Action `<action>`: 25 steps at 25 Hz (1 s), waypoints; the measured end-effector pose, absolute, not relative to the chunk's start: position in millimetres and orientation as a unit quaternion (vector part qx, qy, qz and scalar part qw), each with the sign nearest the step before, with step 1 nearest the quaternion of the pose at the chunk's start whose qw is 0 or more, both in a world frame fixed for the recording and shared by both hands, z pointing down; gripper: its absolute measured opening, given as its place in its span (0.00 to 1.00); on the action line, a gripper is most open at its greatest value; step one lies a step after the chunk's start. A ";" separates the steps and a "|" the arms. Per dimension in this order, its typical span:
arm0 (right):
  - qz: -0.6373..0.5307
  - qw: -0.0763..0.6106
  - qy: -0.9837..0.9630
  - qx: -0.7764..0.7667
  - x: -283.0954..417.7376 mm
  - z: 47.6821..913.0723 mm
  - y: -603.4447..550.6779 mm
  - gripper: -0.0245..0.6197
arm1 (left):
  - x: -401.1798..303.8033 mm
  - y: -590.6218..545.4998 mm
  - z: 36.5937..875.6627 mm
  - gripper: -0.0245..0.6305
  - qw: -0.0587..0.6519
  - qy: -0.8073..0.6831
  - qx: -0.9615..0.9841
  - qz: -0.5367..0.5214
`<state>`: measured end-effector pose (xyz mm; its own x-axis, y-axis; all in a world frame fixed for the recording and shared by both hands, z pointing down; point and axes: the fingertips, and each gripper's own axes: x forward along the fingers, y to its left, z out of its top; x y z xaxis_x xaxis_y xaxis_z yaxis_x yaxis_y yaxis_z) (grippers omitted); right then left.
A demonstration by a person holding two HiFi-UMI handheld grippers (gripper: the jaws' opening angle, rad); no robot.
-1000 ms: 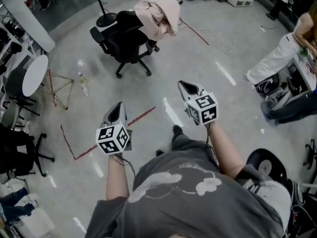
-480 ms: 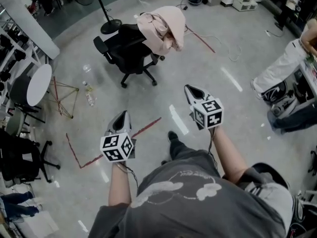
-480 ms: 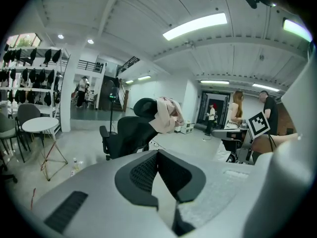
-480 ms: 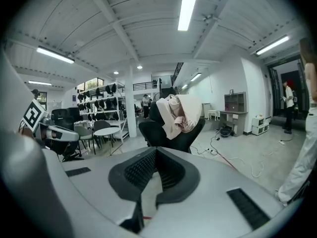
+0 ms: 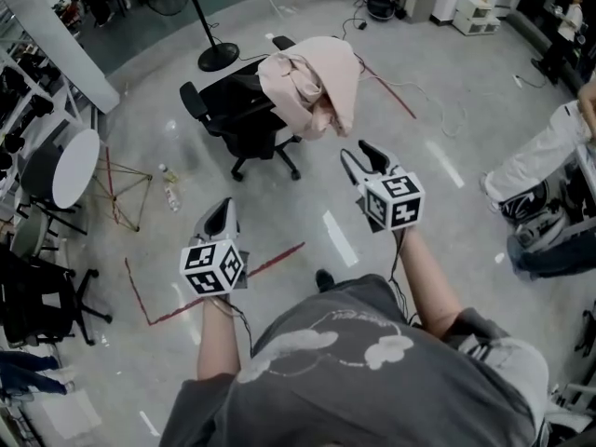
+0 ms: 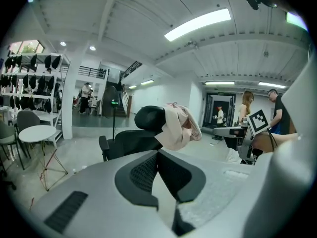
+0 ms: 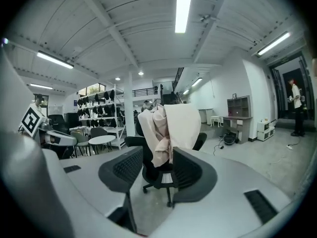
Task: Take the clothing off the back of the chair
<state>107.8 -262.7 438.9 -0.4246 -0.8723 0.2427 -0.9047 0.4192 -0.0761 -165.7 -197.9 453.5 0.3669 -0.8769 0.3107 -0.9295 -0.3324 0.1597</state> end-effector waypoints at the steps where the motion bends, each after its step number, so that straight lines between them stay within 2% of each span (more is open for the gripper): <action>1: 0.096 0.081 -0.841 0.527 109.0 437.4 -271.1 0.32 | -161.3 -206.9 452.0 0.04 0.153 -0.557 0.812 0.083; 3: 0.096 0.077 -0.843 0.523 110.8 435.5 -288.3 0.43 | -153.0 -224.1 448.9 0.04 0.147 -0.557 0.813 0.080; 5: 0.094 0.075 -0.841 0.527 114.9 433.9 -306.4 0.58 | -145.1 -241.1 443.4 0.04 0.138 -0.559 0.814 0.078; 8: 0.086 0.077 -0.837 0.535 126.3 433.2 -327.9 0.67 | -132.8 -263.2 432.7 0.04 0.127 -0.567 0.811 0.071; 14: 0.123 0.084 -0.840 0.521 131.9 447.0 -352.1 0.70 | -118.9 -284.8 426.6 0.04 0.120 -0.569 0.810 0.074; 25: 0.144 0.046 -0.827 0.541 133.1 432.8 -409.3 0.70 | -134.7 -322.6 425.1 0.04 0.118 -0.577 0.806 0.062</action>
